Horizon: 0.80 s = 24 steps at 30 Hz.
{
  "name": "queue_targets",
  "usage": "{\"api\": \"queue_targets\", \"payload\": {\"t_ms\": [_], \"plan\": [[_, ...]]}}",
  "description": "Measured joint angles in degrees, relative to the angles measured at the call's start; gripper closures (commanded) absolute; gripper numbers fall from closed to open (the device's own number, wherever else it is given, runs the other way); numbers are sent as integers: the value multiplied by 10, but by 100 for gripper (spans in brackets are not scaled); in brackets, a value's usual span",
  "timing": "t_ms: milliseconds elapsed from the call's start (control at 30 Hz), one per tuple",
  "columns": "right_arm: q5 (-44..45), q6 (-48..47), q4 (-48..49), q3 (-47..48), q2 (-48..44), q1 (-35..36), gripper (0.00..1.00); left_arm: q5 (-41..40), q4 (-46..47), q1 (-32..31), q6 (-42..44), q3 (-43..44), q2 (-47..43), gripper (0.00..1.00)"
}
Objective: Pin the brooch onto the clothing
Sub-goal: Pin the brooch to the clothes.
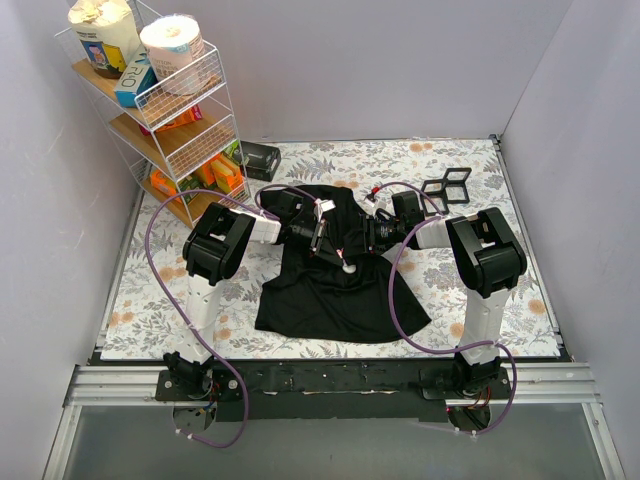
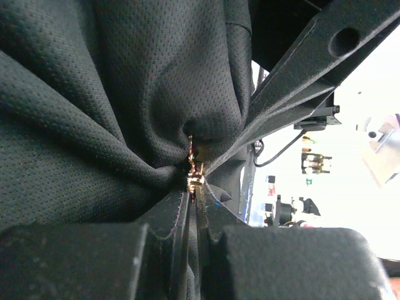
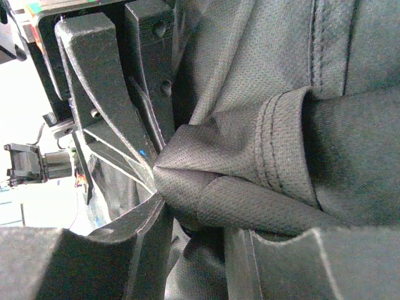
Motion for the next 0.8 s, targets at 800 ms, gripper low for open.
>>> {"api": "queue_targets", "payload": {"t_ms": [800], "plan": [[24,18,7,-12,-12,3,60,-45,-85,-12,111,14,-18,100]]}}
